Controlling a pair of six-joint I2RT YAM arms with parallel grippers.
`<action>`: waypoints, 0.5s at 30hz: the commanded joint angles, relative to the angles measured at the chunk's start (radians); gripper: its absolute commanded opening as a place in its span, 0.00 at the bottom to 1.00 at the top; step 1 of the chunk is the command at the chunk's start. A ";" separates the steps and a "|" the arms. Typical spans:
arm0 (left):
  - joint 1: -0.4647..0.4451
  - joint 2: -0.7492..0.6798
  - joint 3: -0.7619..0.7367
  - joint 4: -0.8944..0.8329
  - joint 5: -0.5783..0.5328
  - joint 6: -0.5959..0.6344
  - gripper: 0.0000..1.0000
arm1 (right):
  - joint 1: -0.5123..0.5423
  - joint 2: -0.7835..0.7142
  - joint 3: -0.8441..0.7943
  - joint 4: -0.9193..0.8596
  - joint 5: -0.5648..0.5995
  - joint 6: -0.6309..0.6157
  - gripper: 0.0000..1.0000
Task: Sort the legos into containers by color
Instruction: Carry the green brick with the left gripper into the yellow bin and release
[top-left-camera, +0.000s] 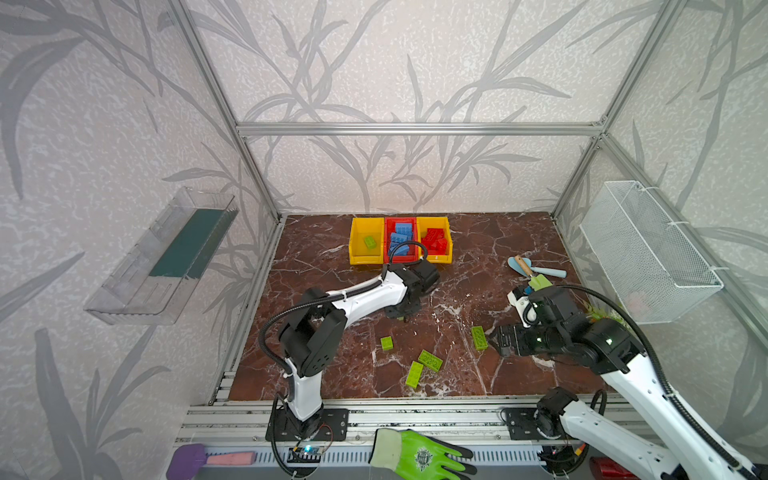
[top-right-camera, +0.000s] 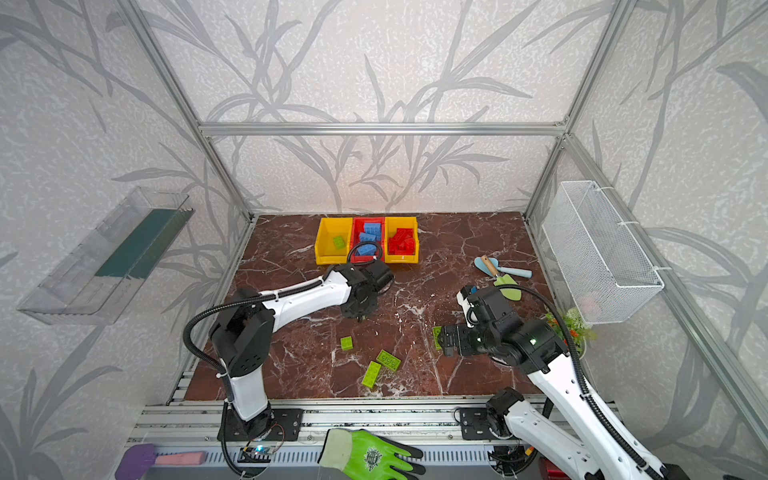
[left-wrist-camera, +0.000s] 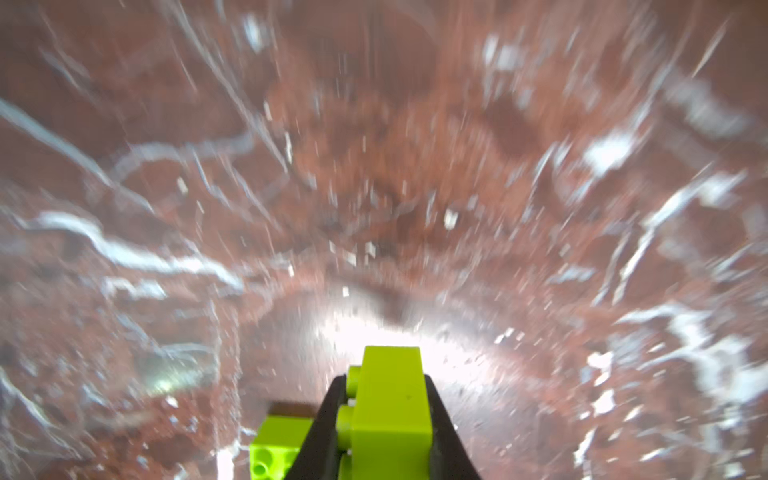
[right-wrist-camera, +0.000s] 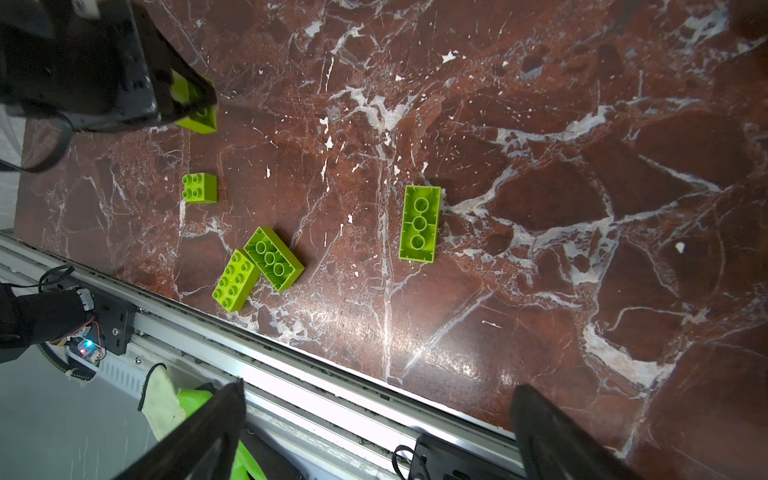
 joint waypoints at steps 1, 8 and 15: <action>0.090 0.006 0.084 -0.085 -0.074 0.119 0.15 | 0.002 0.041 0.040 0.048 0.022 -0.019 1.00; 0.275 0.121 0.332 -0.111 -0.074 0.253 0.15 | 0.000 0.173 0.090 0.131 0.033 -0.021 1.00; 0.371 0.347 0.659 -0.168 -0.051 0.321 0.16 | -0.020 0.340 0.205 0.160 0.067 -0.065 1.00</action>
